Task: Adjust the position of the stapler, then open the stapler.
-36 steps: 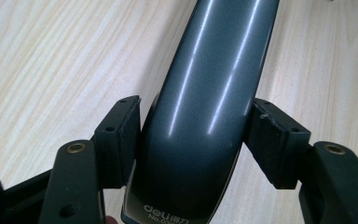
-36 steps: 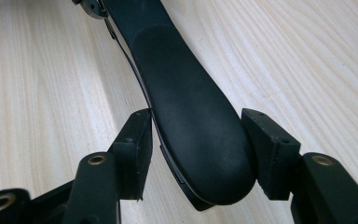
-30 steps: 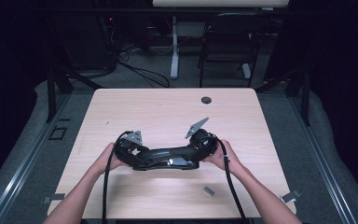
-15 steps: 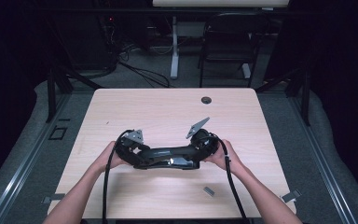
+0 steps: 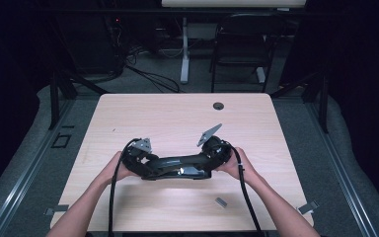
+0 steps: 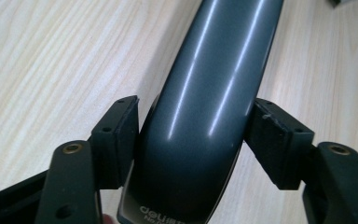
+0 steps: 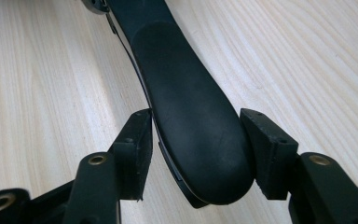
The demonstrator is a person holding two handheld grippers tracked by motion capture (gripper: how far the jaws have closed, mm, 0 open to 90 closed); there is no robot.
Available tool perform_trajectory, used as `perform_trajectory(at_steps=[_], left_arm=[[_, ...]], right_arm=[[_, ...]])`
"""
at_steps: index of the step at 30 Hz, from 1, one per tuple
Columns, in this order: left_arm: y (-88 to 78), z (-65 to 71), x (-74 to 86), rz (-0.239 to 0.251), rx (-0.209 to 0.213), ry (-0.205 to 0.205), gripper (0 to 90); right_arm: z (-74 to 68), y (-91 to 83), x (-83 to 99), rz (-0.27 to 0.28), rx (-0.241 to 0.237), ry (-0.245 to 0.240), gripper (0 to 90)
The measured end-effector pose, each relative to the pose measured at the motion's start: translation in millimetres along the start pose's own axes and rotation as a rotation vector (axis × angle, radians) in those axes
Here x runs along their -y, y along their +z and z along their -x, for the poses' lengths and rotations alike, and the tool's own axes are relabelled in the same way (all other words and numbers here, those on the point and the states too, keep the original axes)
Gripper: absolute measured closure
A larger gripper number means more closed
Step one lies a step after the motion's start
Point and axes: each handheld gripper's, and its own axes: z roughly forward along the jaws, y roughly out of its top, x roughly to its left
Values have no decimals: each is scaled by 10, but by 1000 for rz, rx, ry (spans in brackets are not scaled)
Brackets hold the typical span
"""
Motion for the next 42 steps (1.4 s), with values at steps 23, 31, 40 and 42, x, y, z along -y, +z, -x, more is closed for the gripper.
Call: perform_trajectory(at_steps=[23,31,40,42], left_arm=[[-330,278,-48,169,-207,-118,2],[-370,353,-93,208,-287,-187,7],[-420,555,-162,270,-330,-195,84],[-412,608,-183,276,-337,-182,123]], right_arm=[[-15,-400,389,76,82,138,50],[-50,-417,516,66,103,152,65],[-39,-417,522,67,118,154,141],[-39,-401,527,71,123,155,156]])
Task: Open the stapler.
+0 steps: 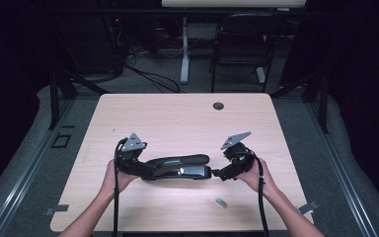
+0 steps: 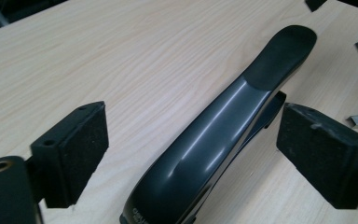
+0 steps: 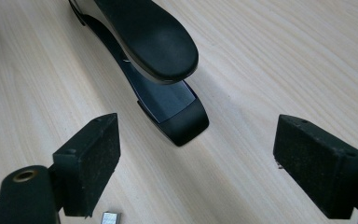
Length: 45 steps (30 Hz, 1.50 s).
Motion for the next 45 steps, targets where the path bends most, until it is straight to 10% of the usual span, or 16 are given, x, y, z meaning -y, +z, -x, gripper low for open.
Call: perform_trajectory(at_steps=[27,45], left_arm=[[159,506,-23,30,72,118,633],[552,704,76,-36,57,123,900]], right_arm=[[-224,233,75,-57,-5,-119,763],[-317,473,69,-71,12,-159,875]])
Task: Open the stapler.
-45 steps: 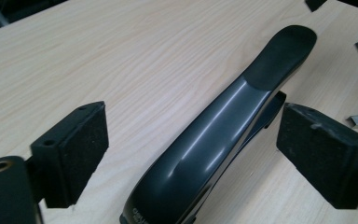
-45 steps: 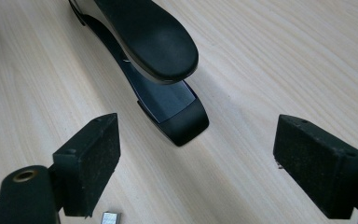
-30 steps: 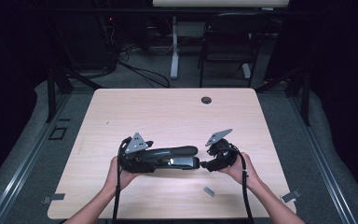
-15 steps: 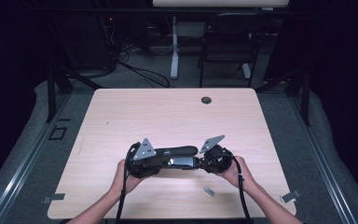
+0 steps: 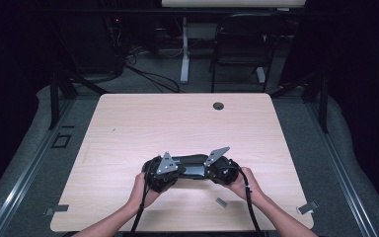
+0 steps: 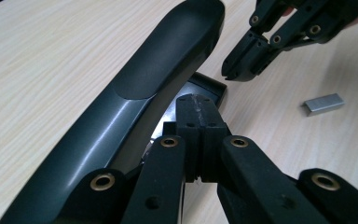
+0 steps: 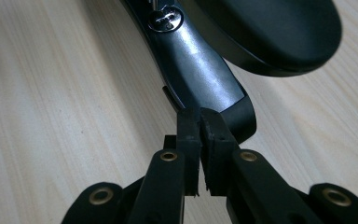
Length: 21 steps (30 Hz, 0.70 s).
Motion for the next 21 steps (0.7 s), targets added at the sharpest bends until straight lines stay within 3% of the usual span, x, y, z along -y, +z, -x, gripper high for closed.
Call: perform_trajectory(at_steps=[5,8,12,21], left_arm=[[93,-3,30,10,-35,-61,900],[121,4,40,0,-34,-69,900],[193,39,56,-14,-44,-68,900],[354,133,87,-2,-70,-16,900]], right_arm=[[-3,60,-18,-6,10,-6,884],[3,77,-25,-8,14,-10,886],[6,138,-18,19,12,14,886],[36,207,-15,-32,10,-19,876]])
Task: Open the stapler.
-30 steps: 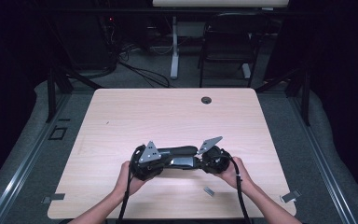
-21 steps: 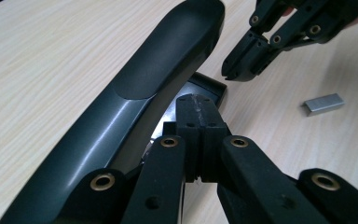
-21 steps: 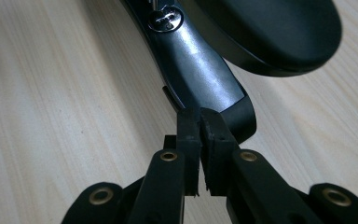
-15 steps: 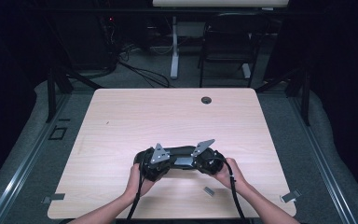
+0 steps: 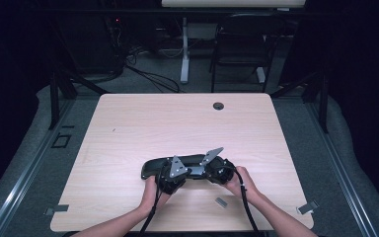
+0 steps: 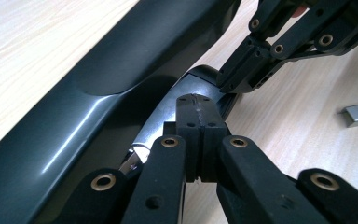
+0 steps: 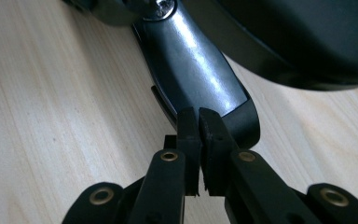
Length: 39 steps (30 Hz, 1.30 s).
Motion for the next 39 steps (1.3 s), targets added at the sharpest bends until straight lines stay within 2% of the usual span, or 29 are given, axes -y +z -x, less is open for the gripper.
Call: perform_trajectory(at_steps=[5,6,8,11,14,15,18,21,24,36,39], left_arm=[[51,28,-4,18,-25,9,900],[53,32,-6,23,-27,11,900],[60,42,-8,31,-36,8,900],[71,43,-7,34,-47,7,900],[88,35,1,42,-48,1,900],[90,30,1,49,-53,2,900],[100,19,6,58,-53,-4,900],[114,18,10,59,-57,-7,900],[116,19,10,59,-60,-5,900],[148,25,17,75,-61,-6,900],[156,28,17,76,-64,-5,900]], right_arm=[[3,-2,-4,0,4,-14,883],[5,-3,-9,31,18,0,884],[22,-21,-19,30,15,1,887],[42,-18,-20,39,40,10,891],[35,26,10,44,78,-12,900],[25,40,20,30,82,-19,900],[10,37,27,31,97,-16,900],[-12,50,30,50,119,-28,900],[-15,45,21,40,126,-43,900],[-35,63,47,81,129,-50,900],[-42,60,46,81,135,-66,900]])
